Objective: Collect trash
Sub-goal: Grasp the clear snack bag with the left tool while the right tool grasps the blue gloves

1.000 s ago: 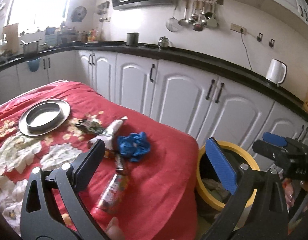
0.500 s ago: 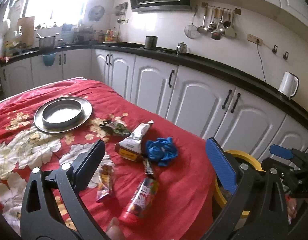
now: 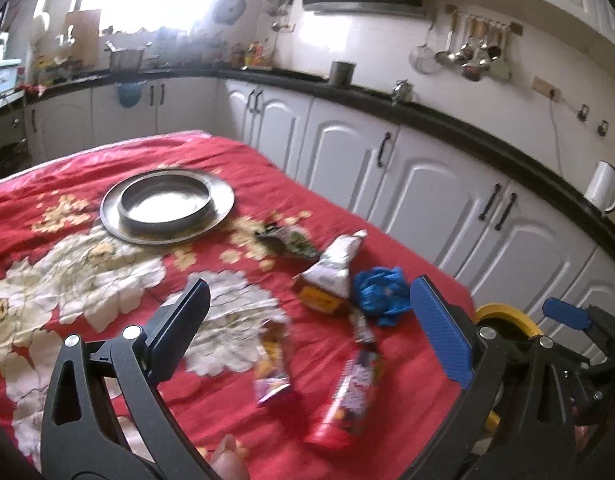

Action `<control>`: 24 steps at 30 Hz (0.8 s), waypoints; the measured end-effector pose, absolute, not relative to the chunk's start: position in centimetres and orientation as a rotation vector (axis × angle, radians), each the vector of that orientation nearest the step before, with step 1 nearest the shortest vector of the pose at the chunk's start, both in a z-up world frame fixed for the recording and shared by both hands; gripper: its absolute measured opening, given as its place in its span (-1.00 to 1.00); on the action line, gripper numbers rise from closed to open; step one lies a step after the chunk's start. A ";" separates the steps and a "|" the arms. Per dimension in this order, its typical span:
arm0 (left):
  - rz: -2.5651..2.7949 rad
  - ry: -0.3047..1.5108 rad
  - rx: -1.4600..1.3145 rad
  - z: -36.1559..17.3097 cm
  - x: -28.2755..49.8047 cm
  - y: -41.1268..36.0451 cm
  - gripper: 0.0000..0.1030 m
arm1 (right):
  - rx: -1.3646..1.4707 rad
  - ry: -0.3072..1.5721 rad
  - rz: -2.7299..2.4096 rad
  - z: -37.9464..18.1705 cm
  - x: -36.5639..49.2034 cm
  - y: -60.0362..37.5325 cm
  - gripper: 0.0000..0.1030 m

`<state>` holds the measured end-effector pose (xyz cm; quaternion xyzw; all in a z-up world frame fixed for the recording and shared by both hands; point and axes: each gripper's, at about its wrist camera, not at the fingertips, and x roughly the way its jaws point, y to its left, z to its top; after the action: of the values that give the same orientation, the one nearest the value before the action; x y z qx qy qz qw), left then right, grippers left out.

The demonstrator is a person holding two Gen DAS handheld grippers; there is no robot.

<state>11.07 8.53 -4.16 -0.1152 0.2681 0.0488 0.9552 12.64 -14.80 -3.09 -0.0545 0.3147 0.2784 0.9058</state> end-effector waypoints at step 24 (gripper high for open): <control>0.043 0.763 -0.349 -9.7 12.2 10.9 -0.01 | -0.114 0.819 0.563 -8.5 23.1 -8.3 0.20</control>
<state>12.17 10.87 -9.73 -0.1694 0.3704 0.0206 0.9131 23.14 -8.33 -8.54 -0.0547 0.3926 0.2698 0.8776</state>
